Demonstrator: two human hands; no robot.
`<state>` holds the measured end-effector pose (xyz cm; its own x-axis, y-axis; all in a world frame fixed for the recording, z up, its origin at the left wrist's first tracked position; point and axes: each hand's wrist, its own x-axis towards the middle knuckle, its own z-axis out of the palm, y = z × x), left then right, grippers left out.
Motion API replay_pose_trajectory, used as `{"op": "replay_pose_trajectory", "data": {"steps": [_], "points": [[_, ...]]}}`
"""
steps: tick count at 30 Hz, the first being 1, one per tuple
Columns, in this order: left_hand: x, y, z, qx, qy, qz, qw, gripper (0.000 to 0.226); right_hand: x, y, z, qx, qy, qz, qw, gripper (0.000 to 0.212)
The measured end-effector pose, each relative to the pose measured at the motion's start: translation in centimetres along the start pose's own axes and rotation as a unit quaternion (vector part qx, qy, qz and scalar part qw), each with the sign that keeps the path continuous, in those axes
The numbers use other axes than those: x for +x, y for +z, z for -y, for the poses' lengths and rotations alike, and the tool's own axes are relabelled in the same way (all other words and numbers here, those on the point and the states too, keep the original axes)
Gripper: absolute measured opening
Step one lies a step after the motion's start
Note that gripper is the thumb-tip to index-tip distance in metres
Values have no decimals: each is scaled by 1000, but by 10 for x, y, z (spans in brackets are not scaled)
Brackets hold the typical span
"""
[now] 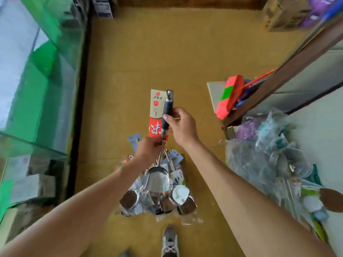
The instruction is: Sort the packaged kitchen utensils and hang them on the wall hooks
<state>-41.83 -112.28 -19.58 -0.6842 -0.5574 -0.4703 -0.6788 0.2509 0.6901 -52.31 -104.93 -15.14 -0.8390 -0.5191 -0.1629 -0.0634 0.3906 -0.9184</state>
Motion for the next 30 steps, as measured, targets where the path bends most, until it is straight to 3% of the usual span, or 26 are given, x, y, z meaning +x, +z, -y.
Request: {"op": "replay_pose_trajectory", "data": {"steps": [12, 20, 26, 30], "points": [[48, 115, 158, -15, -108, 11, 994, 11, 15, 87, -181, -48, 109, 79, 990, 19], [67, 171, 206, -12, -118, 42, 992, 10, 30, 109, -287, -78, 170, 77, 979, 14], [80, 195, 227, -34, -148, 52, 987, 9, 46, 121, -338, -81, 262, 68, 959, 27], [84, 204, 230, -2, -152, 41, 987, 14, 47, 125, -344, -124, 263, 68, 955, 33]]}}
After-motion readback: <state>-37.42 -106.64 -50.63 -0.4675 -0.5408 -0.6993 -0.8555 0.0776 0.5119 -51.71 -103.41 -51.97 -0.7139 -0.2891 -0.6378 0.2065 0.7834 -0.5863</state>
